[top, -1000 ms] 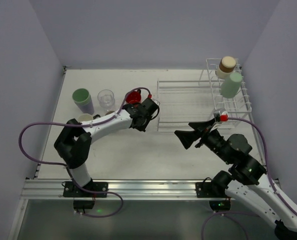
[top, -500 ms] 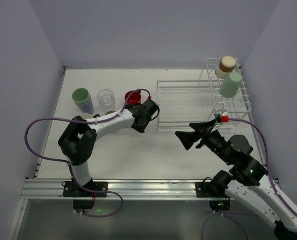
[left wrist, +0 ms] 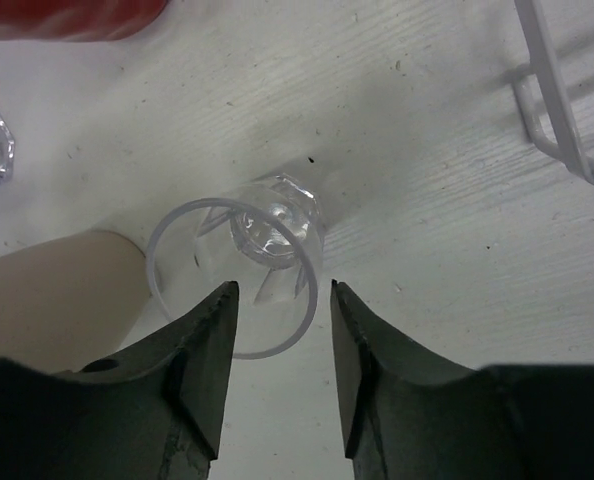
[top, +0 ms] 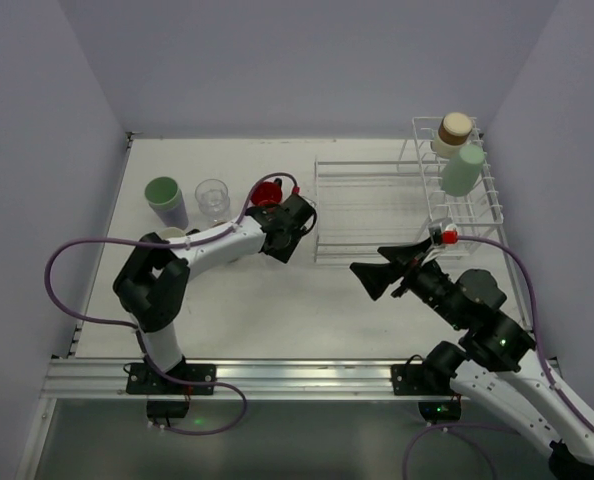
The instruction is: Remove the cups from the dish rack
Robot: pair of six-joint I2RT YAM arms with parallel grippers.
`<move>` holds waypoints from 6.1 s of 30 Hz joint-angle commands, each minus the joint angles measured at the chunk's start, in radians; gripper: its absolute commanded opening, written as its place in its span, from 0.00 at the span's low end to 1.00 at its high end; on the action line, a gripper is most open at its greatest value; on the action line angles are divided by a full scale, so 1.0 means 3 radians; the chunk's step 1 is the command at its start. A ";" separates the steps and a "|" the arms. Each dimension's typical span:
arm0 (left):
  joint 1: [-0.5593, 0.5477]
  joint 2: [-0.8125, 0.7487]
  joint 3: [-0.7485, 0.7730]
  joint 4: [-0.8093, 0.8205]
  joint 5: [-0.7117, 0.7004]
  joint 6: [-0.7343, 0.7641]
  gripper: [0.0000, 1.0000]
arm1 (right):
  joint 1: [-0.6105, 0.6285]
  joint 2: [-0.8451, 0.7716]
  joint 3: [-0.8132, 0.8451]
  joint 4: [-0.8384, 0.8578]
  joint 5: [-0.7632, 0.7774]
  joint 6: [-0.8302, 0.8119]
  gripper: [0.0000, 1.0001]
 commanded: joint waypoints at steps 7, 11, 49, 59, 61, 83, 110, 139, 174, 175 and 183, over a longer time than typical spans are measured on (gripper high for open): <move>0.0013 -0.1220 -0.0028 0.0590 0.0037 -0.0174 0.86 | 0.0014 0.0269 0.0656 -0.0239 0.0350 -0.0161 0.99; 0.0013 -0.2034 -0.0519 0.1142 0.0251 -0.0225 1.00 | 0.0009 0.0530 0.1127 -0.0480 0.0948 -0.0457 0.99; 0.0028 -0.3759 -0.1747 0.1256 0.0809 0.0250 1.00 | -0.2410 0.2985 0.2437 -0.0363 0.1277 -0.0826 0.99; 0.0074 -0.3754 -0.1747 0.1261 0.0783 0.0246 1.00 | -0.2410 0.2822 0.2279 -0.0209 0.1312 -0.0749 0.66; 0.0074 -0.3754 -0.1752 0.1261 0.0789 0.0245 1.00 | -0.2410 0.2740 0.2233 -0.0143 0.1358 -0.0759 0.49; 0.0069 -0.3412 -0.2063 0.3034 0.2429 -0.0884 0.87 | -0.1388 0.1165 0.0970 0.1339 -0.1145 0.0835 0.25; -0.0049 -0.2808 -0.2355 0.5182 0.2395 -0.2050 0.56 | -0.0258 0.1615 0.0264 0.2726 -0.1362 0.1567 0.27; 0.0759 -0.1909 0.0411 -0.0815 0.0482 0.0071 0.00 | -0.0160 0.1170 0.0157 0.1003 -0.0621 0.0151 0.99; 0.1035 -0.0993 0.0053 -0.0718 0.0881 0.0332 0.00 | -0.0155 0.1272 0.0146 0.0967 -0.0554 0.0100 0.99; 0.1035 -0.0988 0.0038 -0.0708 0.0876 0.0337 0.00 | -0.0160 0.1277 0.0141 0.0972 -0.0554 0.0100 0.99; 0.1035 -0.0947 0.0012 -0.0636 0.0666 0.0281 0.26 | -0.0160 0.1308 0.0136 0.0992 -0.0559 0.0110 0.99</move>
